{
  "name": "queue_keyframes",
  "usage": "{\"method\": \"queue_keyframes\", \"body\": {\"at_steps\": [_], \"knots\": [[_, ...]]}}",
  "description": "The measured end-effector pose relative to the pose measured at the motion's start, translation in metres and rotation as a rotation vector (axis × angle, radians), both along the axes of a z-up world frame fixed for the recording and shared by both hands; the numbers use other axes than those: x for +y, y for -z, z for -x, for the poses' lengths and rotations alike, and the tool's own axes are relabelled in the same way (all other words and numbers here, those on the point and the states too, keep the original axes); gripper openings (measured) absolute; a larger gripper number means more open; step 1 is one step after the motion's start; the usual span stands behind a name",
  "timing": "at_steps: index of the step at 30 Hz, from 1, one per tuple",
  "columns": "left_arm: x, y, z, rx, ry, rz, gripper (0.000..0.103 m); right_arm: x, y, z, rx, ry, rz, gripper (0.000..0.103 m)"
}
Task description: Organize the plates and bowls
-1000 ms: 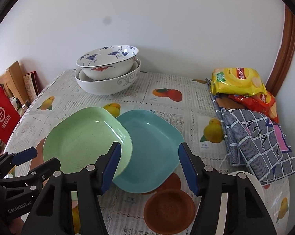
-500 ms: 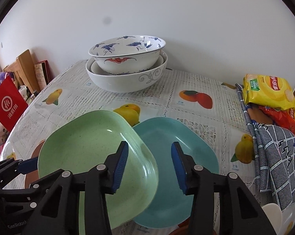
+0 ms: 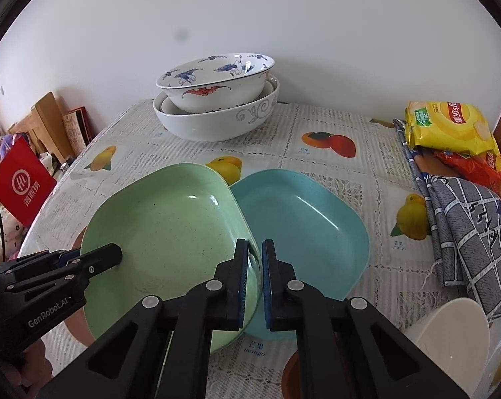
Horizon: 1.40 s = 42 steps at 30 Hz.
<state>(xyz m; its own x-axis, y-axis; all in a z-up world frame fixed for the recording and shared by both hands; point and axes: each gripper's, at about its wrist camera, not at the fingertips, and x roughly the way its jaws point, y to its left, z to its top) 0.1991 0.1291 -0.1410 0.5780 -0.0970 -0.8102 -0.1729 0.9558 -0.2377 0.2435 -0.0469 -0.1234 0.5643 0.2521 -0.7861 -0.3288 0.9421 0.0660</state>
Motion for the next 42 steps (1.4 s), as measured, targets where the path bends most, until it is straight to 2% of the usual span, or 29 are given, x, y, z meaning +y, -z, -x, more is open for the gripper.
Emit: {"method": "queue_keyframes", "body": {"at_steps": [10,16,22,29,36,42], "knots": [[0.005,-0.023,0.016,-0.035,0.014,0.007,0.017,-0.005,-0.024,0.034,-0.008,0.046,-0.062,0.008],[0.015,-0.027,0.023,-0.04,0.004,-0.011,0.017,0.003,-0.029,0.044,-0.001,0.055,-0.102,0.008],[0.035,-0.018,0.031,-0.024,-0.025,-0.014,0.017,0.024,-0.019,0.05,0.018,0.028,-0.099,0.008],[0.05,0.003,0.032,0.013,-0.048,-0.021,0.017,0.04,0.006,0.054,0.072,0.003,-0.075,0.008],[0.053,0.004,0.026,-0.006,-0.049,-0.041,0.017,0.048,0.018,0.055,0.099,-0.022,-0.032,0.008],[0.052,0.004,0.022,-0.014,-0.038,-0.061,0.017,0.051,0.021,0.055,0.097,-0.043,0.005,0.012]]}}
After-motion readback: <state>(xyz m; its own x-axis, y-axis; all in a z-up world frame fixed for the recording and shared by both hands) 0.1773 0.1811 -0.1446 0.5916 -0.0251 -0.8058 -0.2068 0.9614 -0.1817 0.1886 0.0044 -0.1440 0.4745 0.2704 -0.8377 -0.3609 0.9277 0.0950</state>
